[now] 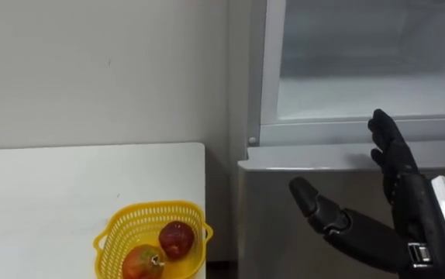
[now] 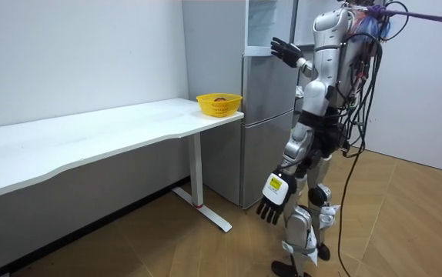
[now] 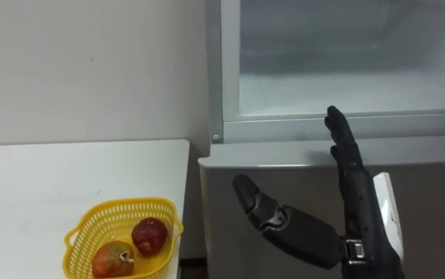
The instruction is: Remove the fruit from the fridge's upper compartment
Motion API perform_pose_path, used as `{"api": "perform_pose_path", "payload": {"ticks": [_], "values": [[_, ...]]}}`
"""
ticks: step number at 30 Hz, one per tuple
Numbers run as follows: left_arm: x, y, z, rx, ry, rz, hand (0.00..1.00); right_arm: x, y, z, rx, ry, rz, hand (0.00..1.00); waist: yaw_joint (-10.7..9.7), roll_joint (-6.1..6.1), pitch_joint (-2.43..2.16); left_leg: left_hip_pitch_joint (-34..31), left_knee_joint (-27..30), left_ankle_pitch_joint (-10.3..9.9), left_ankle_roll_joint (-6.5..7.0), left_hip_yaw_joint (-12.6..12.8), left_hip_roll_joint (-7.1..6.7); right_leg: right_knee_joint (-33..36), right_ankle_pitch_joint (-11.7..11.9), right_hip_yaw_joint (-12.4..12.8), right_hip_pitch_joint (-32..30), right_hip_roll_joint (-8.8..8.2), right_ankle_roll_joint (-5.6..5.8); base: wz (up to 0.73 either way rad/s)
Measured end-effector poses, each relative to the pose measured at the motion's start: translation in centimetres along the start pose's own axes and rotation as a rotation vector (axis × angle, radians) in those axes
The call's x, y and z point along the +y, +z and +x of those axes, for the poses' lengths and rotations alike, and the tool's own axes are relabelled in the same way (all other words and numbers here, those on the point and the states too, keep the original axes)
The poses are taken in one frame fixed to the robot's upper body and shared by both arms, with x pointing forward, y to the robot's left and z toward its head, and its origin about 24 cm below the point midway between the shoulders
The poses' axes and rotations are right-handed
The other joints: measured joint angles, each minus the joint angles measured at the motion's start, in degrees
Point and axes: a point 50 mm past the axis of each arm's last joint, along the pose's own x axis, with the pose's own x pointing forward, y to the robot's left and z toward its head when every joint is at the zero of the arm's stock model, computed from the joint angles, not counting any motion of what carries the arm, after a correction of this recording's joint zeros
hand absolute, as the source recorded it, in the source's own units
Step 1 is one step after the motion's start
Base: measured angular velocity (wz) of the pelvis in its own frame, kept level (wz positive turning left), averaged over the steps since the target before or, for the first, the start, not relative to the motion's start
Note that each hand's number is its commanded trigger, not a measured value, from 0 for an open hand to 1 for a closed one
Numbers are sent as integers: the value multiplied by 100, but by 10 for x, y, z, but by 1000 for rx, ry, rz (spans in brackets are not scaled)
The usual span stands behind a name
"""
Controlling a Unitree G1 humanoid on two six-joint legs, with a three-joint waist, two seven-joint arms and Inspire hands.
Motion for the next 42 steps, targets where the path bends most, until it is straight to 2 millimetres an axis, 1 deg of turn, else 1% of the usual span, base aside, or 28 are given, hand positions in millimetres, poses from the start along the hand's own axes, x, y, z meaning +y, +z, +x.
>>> {"api": "perform_pose_path", "payload": {"ticks": [3, 7, 8, 11, 13, 16, 20, 24, 26, 32, 35, 40, 42], "values": [[0, 0, 0, 0, 1, 0, 0, -2, 0, -1, -1, -17, -5, 0, -1, -2, -4, -5, -10, 0, 0, 55, 4, 8, 0, 58, -56, 10, -1, -9], [0, 0, 0, 1, 1, 0, 0, -4, 0, -3, -4, -23, -7, 0, -24, -3, -9, -1, -18, 0, -1, 112, 8, 8, 1, 61, -61, 12, 0, -3], [0, 0, 0, 1, 1, 1, 0, -4, 0, -4, -4, -30, -7, 0, -44, -16, -15, 3, -21, -1, -1, 125, 10, 8, 1, 62, -64, 12, 0, 0], [0, -2, 0, 5, 0, 1, 0, -5, 0, -4, -3, -44, -12, 0, -136, -13, -13, 38, -37, -1, -2, 136, 11, 6, 1, 74, -70, 14, 0, 0], [0, -3, 0, 8, 0, 1, 0, -13, -3, -6, 7, -71, -57, 0, -206, -25, -19, 46, -53, -3, -4, 154, 11, 4, 1, 109, -65, 16, 1, -4], [0, 0, 0, 2, 0, 2, 0, -21, -8, -13, 39, -114, -90, 0, -253, -29, -20, 54, -89, -3, -5, 201, 13, 6, -1, 178, -71, 29, 3, -10], [0, 4, 0, -8, 9, 10, 0, -28, -15, -24, 88, -147, -117, 0, -309, -3, -13, 56, -118, -6, -10, 331, 20, 31, 1, 332, -162, 52, 4, -17], [1, 17, 1, -46, 20, 13, 0, -30, -17, -26, 107, -178, -126, 0, -341, 5, -11, 67, -140, -6, -9, 395, 18, 32, 6, 399, -189, 59, 10, -9], [1, 19, 1, -55, 25, 22, 0, -31, -17, -27, 107, -184, -127, 0, -342, 9, -11, 74, -148, -6, -9, 430, 19, 33, 7, 434, -204, 67, 10, -8], [-1, 17, 1, -51, 30, 42, 0, -33, -19, -29, 117, -215, -134, 0, -347, 44, 10, 67, -149, -19, -26, 460, 32, 37, 10, 493, -240, 86, 9, -5], [-1, 16, 1, -48, 26, 35, 0, -33, -25, -31, 142, -218, -145, 0, -366, 50, 15, 71, -149, -22, -30, 468, 35, 25, 10, 476, -245, 87, 9, 0], [-3, 15, 1, -45, 18, 25, 0, -34, -36, -41, 209, -204, -176, 0, -388, 61, 21, 68, -183, -24, -29, 470, 34, 11, 9, 444, -247, 87, 9, 0], [-3, 15, 1, -45, 18, 22, 0, -34, -45, -45, 238, -188, -225, 0, -411, 68, 27, 58, -185, -24, -29, 477, 34, 12, 9, 444, -257, 87, 10, 0]]}}
